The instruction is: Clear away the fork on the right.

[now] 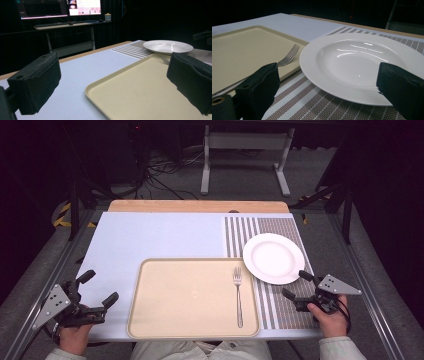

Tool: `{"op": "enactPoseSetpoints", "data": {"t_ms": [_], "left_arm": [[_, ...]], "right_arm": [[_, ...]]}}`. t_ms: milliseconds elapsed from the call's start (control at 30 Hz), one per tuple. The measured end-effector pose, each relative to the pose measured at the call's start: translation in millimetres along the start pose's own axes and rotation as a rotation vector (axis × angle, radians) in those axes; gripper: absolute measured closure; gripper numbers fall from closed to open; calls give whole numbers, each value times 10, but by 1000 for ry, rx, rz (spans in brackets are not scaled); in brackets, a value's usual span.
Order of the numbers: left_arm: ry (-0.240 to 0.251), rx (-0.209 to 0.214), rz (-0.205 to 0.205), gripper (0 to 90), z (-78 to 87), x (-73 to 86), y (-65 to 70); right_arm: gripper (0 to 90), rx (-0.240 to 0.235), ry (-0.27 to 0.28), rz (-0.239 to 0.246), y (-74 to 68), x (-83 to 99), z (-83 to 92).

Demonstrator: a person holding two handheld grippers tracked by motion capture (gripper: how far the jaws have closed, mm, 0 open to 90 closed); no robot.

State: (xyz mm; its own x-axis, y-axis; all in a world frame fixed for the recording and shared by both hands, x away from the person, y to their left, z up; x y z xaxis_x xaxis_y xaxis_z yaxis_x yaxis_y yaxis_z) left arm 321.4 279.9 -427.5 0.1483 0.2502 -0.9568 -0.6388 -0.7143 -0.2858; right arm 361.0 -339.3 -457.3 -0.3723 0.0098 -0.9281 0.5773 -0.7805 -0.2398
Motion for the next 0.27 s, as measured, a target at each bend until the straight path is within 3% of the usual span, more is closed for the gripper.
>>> {"op": "enactPoseSetpoints", "data": {"t_ms": [267], "left_arm": [[2,-3,10,1,4,7,-14]], "right_arm": [[52,0,15,0,2,-22,16]]}}
Point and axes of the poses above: each handheld gripper's, and its own axes: z roughly backward along the jaws, x roughly out of its underside, y roughly to its right, the point moved 4 cm from there along -z, roughly forward along the jaws, and after that the axes turned 14 degrees about -z, right-handed, at the moved point
